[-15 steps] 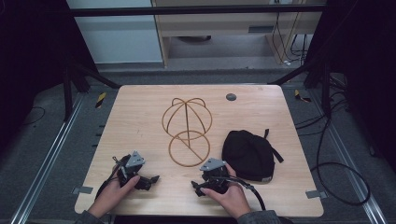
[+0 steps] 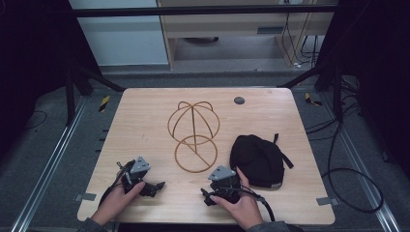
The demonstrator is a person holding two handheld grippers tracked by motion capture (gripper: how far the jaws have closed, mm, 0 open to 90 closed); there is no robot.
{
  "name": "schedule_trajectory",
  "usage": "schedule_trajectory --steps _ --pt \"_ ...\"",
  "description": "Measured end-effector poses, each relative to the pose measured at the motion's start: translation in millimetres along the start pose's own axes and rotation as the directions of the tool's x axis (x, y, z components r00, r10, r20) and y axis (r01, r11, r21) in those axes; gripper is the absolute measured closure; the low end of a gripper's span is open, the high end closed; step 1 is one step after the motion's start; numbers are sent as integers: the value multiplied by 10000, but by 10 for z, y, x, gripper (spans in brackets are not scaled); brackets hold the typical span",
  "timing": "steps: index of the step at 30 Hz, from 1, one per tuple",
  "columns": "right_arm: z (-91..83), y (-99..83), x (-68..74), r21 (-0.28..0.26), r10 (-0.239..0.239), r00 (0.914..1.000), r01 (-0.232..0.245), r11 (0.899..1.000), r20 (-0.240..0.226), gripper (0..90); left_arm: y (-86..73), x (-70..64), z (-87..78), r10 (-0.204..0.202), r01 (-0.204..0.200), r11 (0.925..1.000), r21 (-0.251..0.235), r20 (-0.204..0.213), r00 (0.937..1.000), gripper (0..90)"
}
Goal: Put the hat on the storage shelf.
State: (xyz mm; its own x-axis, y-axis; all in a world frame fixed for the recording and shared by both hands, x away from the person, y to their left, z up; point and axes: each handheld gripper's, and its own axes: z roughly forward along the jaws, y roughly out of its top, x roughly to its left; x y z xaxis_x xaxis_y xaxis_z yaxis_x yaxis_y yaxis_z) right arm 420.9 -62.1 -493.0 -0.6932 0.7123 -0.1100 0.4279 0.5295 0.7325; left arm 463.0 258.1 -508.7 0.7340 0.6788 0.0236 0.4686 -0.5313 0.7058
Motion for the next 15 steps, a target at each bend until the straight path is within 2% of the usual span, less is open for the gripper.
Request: schedule_trajectory --steps 3,6,15 --pt "-136 -28 -39 -184 -166 9988 175 9997 465 74 0 0 0 0 0 10000 2 1 10000 0" --pt "-242 -79 -101 -345 -75 9954 108 9993 952 82 0 0 0 -2 2 10000 2 0 10000 0" --pt "-529 -185 -268 -902 371 9847 -220 9957 1702 80 0 0 0 -1 1 10000 0 -1 10000 0"
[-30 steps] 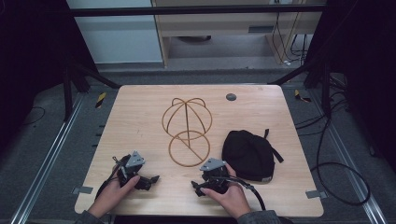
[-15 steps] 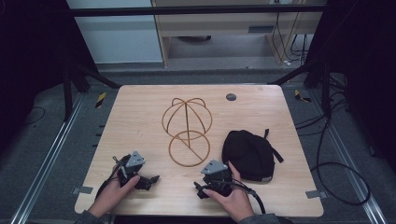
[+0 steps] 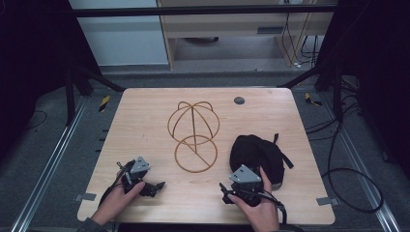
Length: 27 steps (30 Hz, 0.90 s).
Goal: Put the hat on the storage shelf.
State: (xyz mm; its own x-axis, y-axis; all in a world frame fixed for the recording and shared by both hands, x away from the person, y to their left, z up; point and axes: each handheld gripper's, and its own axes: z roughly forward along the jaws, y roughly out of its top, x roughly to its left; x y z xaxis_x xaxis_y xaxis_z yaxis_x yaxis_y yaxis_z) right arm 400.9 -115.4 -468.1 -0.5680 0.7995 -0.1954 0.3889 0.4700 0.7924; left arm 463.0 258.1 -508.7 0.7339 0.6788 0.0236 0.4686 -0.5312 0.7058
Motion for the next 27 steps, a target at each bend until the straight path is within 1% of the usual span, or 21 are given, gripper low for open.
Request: schedule_trajectory --steps 3,4,7,11,13,14,18,23,25,26,27 --pt "-69 -43 -87 -44 56 9991 -54 10000 431 89 0 0 0 0 0 10000 -1 -1 10000 0" --pt "-101 -59 -134 -129 161 9982 -153 9998 580 91 0 0 0 1 -1 10000 0 -1 10000 0" --pt "-182 -100 -241 -229 541 9958 -525 9984 737 92 0 0 0 0 0 10000 0 1 10000 0" --pt "-264 -166 -345 -39 667 9931 -666 9978 970 106 0 -1 0 -1 1 10000 0 -4 10000 0" --pt "-301 -195 -391 -22 818 9912 -820 9966 1040 130 -1 -2 -1 -3 3 10000 2 -9 10000 0" --pt "-328 -211 -406 -27 920 9899 -922 9957 1075 130 -1 -3 -1 -5 5 10000 0 -15 10000 0" --pt "-353 -252 -439 206 762 9884 -795 9966 1317 133 1 -3 1 -3 3 10000 2 -10 10000 0" --pt "-356 -260 -472 354 823 9854 -885 9955 1488 126 5 0 4 43 -43 10000 11 19 10000 0" --pt "-358 -260 -478 352 848 9851 -910 9952 1495 114 5 0 4 42 -42 10000 11 18 10000 0" --pt "-359 -261 -487 391 811 9856 -878 9954 1483 109 5 -1 4 37 -37 10000 8 18 10000 0" --pt "-367 -258 -492 493 870 9850 -953 9942 1492 109 5 0 4 38 -38 10000 8 18 10000 0"
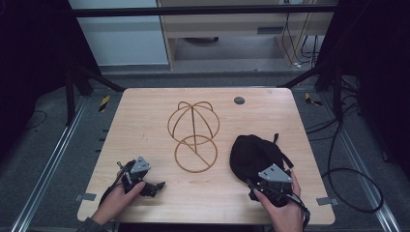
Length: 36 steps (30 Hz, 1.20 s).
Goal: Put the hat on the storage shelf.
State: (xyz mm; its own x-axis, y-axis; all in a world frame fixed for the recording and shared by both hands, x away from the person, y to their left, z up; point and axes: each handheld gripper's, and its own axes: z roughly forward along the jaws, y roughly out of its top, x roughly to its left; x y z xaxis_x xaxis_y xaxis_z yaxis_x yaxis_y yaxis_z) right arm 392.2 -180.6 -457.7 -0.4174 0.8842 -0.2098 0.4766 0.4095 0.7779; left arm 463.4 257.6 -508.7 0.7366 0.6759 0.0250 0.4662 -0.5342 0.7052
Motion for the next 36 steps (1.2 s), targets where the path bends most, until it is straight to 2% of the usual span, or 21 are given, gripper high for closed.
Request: schedule_trajectory --steps 1,5,9,12,14,16,19,22,24,27,31,36 --pt "-6 2 -29 127 -85 10000 85 9999 27 111 0 0 0 1 -1 10000 -1 2 10000 0" --pt "-64 29 -131 355 130 9997 -123 9993 -196 159 2 1 2 19 -19 10000 0 10 10000 0" --pt "-82 120 -229 802 -142 9998 152 9967 -128 173 2 -2 5 -23 23 10000 -34 16 10000 0" --pt "-60 241 -293 1112 -302 9984 354 9932 -480 182 3 -1 5 -15 15 10000 -24 22 10000 0" --pt "-24 333 -336 1309 -492 9972 561 9898 -554 189 3 -2 5 -14 14 10000 -25 21 10000 0" --pt "44 450 -394 1843 -625 9960 734 9801 -640 191 3 -1 5 -12 12 10000 -25 21 10000 0" --pt "115 556 -466 2243 -412 9963 572 9728 -751 205 3 -2 5 -11 11 10000 -24 19 10000 0" --pt "183 668 -549 2711 -396 9959 604 9607 -816 245 4 -2 6 -11 11 10000 -27 23 10000 0" --pt "236 740 -599 2998 -252 9937 571 9523 -1095 248 5 -3 8 -9 9 10000 -28 27 10000 0" --pt "286 824 -631 3134 -295 9904 710 9470 -1353 262 5 -3 8 -7 7 10000 -29 24 10000 0" --pt "365 930 -655 3497 -520 9874 1020 9313 -1494 300 5 -3 8 -10 10 10000 -29 24 10000 0" --pt "449 1028 -687 3664 -551 9824 1183 9229 -1782 364 6 -3 9 -6 6 10000 -31 25 10000 0"
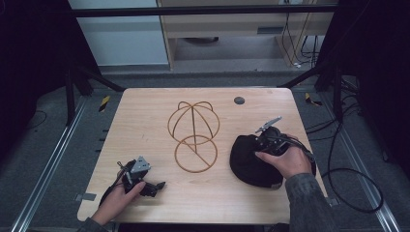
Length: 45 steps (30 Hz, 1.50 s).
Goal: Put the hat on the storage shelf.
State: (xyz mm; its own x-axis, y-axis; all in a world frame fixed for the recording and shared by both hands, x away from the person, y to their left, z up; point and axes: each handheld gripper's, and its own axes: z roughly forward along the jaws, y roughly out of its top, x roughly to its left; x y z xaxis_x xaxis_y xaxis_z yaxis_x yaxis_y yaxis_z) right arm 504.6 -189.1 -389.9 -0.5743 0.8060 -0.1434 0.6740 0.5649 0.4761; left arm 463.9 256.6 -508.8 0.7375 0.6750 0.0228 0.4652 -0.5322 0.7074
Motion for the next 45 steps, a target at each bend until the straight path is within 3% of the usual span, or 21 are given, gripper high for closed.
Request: schedule_trajectory --steps 4,10,20,31,36,45 --pt "57 70 -41 229 -43 9995 50 9997 -299 416 0 0 0 2 -2 10000 4 0 10000 0" --pt "156 106 -45 534 -234 9990 254 9983 -383 524 2 -1 2 -2 2 10000 0 0 10000 0" --pt "147 85 -62 424 -331 9977 357 9985 -590 756 2 -3 3 -27 27 10000 -5 9 10000 0" --pt "-126 -2 -85 -901 -59 9969 -12 9959 -782 767 4 -4 6 -28 28 10000 -18 3 10000 0" --pt "-277 -36 -89 -1631 244 9950 -400 9858 -968 767 4 -5 5 -30 30 10000 -19 -4 10000 0" --pt "-434 -60 -6 -2231 69 9952 -286 9744 -975 767 0 -11 2 -72 72 10000 -24 1 10000 0"
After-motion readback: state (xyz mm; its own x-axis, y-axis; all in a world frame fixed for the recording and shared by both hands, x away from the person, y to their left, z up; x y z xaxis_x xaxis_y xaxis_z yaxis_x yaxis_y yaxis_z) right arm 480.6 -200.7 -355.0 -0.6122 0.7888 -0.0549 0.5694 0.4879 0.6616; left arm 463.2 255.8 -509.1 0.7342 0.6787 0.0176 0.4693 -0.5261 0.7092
